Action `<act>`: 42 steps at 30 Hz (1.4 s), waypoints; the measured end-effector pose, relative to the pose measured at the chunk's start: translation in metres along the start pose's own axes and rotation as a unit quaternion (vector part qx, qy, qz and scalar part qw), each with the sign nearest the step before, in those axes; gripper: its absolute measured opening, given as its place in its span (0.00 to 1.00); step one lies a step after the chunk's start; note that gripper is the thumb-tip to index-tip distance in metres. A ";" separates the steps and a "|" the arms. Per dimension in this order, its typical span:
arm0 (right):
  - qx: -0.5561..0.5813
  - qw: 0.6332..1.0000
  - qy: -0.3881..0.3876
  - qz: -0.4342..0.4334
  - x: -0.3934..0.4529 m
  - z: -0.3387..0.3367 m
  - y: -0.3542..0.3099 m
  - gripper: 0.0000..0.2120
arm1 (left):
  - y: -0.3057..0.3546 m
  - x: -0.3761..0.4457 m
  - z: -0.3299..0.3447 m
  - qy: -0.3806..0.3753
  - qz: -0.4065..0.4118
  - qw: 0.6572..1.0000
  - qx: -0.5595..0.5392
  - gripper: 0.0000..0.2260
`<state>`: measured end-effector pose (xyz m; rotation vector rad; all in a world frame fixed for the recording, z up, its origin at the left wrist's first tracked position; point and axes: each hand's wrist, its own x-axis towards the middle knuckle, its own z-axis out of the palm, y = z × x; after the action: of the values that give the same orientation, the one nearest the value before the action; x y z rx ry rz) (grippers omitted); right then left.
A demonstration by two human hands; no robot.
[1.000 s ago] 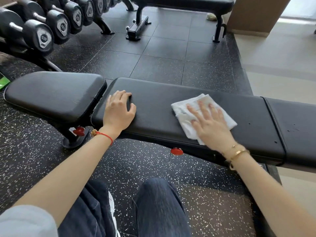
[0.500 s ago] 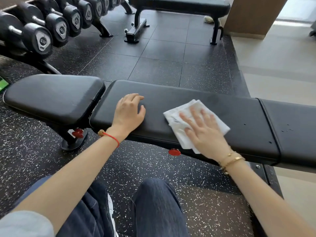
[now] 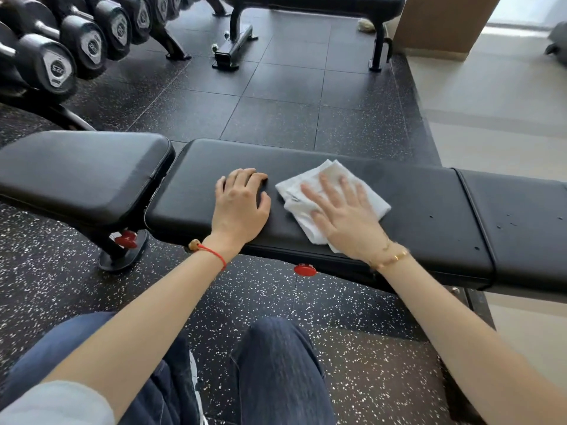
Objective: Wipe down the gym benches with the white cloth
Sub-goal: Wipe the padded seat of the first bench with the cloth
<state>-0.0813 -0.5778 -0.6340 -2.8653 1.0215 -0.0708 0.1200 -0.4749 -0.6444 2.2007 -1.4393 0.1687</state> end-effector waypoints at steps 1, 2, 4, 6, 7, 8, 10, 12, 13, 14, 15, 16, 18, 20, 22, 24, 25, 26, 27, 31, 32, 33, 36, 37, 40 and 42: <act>0.012 1.000 -0.005 -0.012 -0.011 0.000 0.008 0.26 | 0.000 -0.001 0.000 0.001 0.000 1.000 -0.002 0.16; 0.028 1.000 -0.010 -0.006 -0.015 -0.003 0.021 0.26 | 0.000 -0.001 0.000 0.001 -0.001 1.000 -0.003 0.16; 0.037 0.998 -0.013 0.048 -0.006 -0.008 0.049 0.24 | 0.002 -0.001 0.001 -0.002 -0.008 1.000 -0.001 0.16; 0.024 0.993 -0.014 0.115 0.022 -0.015 0.061 0.24 | 0.007 0.000 0.002 -0.004 -0.015 1.000 0.013 0.16; 0.017 0.991 -0.008 0.134 0.040 -0.018 0.058 0.24 | 0.008 0.000 0.003 -0.003 -0.016 1.000 0.021 0.16; 0.013 0.990 -0.002 0.139 0.056 -0.019 0.049 0.24 | 0.009 0.001 0.003 -0.002 -0.017 1.000 0.026 0.16; 0.013 0.993 -0.008 0.117 0.081 -0.019 0.023 0.23 | 0.009 0.001 0.002 0.003 -0.018 1.000 0.025 0.15; 0.014 0.997 -0.023 0.075 0.084 -0.015 -0.002 0.24 | 0.008 0.000 0.002 0.008 -0.017 1.000 0.021 0.15; 0.012 0.998 -0.026 0.051 0.077 -0.011 -0.009 0.24 | 0.007 0.000 0.002 0.011 -0.015 1.000 0.019 0.15; 0.010 0.999 -0.021 0.025 0.066 -0.008 -0.011 0.25 | 0.005 0.000 0.002 0.014 -0.012 1.000 0.017 0.15; 0.012 1.000 -0.014 -0.001 0.053 -0.005 -0.009 0.25 | 0.004 -0.001 0.002 0.017 -0.009 1.000 0.015 0.15; 0.017 1.000 -0.009 -0.021 0.042 -0.003 -0.002 0.25 | 0.003 -0.001 0.002 0.017 -0.006 1.000 0.014 0.15; 0.031 0.999 -0.012 -0.022 0.030 -0.005 0.019 0.24 | 0.003 -0.001 0.003 0.012 -0.005 1.000 0.016 0.16; 0.038 0.999 -0.019 0.033 0.040 -0.009 0.040 0.24 | 0.005 0.000 0.005 0.007 -0.012 1.000 0.020 0.16; 0.034 0.994 -0.021 0.101 0.065 -0.013 0.045 0.24 | 0.008 0.000 0.005 0.005 -0.016 0.999 0.028 0.16; 0.020 0.992 -0.016 0.128 0.093 -0.015 0.032 0.24 | 0.009 0.001 0.004 0.004 -0.015 0.999 0.032 0.15; 0.015 0.992 -0.018 0.121 0.104 -0.015 0.020 0.24 | 0.009 0.001 0.003 0.004 -0.016 0.999 0.030 0.16; 0.009 0.994 -0.023 0.104 0.113 -0.014 0.006 0.24 | 0.008 0.001 0.002 0.004 -0.017 0.999 0.027 0.16; 0.004 0.996 -0.029 0.083 0.117 -0.013 -0.006 0.24 | 0.008 0.001 0.002 0.004 -0.016 1.000 0.027 0.16; -0.015 1.000 -0.023 -0.008 0.087 -0.002 -0.031 0.25 | 0.005 0.000 0.000 0.006 -0.006 1.000 0.026 0.16; -0.008 0.999 -0.016 -0.028 0.073 0.000 -0.025 0.25 | 0.004 -0.001 0.000 0.007 -0.004 1.000 0.021 0.15; -0.001 0.999 -0.011 -0.040 0.061 0.001 -0.014 0.25 | 0.003 -0.002 -0.001 0.009 -0.002 1.000 0.016 0.15; -0.030 0.999 -0.006 0.021 0.044 -0.005 0.037 0.24 | 0.002 -0.002 -0.002 0.009 -0.001 1.000 0.002 0.15; -0.031 0.997 -0.009 0.073 0.042 -0.010 0.052 0.24 | 0.002 -0.002 -0.002 0.008 0.000 1.000 -0.001 0.15; 0.012 0.985 -0.019 0.170 0.038 -0.020 0.060 0.24 | 0.004 -0.003 -0.002 0.010 -0.001 1.000 -0.001 0.15; 0.011 0.991 -0.023 0.131 0.027 -0.016 0.036 0.25 | 0.006 -0.003 -0.001 0.009 -0.007 1.000 0.003 0.15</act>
<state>-0.0846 -0.6236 -0.6215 -2.6719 1.3668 0.0033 0.1138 -0.4741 -0.6428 2.2075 -1.4156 0.1877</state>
